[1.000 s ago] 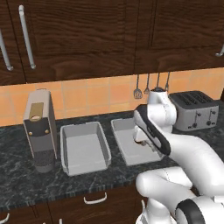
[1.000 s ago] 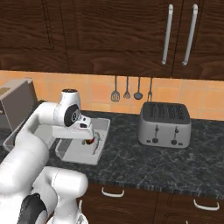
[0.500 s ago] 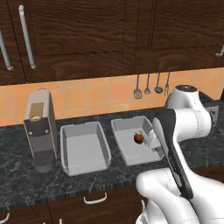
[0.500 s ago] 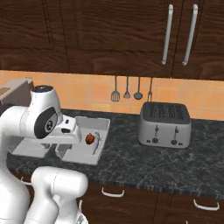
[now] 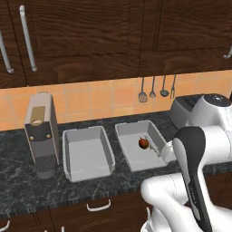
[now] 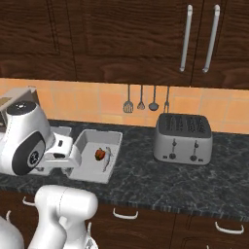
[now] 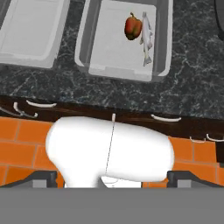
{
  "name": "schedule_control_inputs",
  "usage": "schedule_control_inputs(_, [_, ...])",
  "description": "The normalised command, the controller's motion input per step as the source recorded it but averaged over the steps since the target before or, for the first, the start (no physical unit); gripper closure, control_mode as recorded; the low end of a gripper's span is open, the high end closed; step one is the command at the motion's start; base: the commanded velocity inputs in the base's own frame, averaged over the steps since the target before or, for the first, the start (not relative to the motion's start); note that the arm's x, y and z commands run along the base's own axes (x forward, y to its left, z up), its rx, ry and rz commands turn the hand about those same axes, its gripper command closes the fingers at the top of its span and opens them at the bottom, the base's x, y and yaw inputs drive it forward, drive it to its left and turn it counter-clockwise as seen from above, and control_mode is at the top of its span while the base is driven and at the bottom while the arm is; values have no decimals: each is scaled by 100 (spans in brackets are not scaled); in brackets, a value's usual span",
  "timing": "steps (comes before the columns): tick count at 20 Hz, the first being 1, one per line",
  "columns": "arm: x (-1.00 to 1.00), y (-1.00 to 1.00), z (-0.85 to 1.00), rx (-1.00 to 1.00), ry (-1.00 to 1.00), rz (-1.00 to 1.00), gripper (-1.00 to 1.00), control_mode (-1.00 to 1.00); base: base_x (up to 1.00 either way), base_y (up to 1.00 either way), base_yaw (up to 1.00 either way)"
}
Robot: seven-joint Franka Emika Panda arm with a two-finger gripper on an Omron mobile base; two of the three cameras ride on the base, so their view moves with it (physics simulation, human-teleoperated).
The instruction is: Place one bell pepper and one fish in each tupperware on the nearby counter, to pack two identical lunches.
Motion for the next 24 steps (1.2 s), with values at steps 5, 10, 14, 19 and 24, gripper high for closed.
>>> schedule_control_inputs(5, [-34, -23, 0, 7, -6, -8, -100, -100, 0, 0, 0])
schedule_control_inputs(10, [-52, -42, 0, 12, -11, -15, -100, 100, -29, -26, -10])
schedule_control_inputs(14, [0, 0, 0, 0, 0, 0, -100, 100, -54, -45, -21])
schedule_control_inputs(19, [0, 0, 0, 0, 0, 0, -100, 100, -44, -90, -35])
schedule_control_inputs(24, [0, 0, 0, 0, 0, 0, -100, 100, -25, -100, -45])
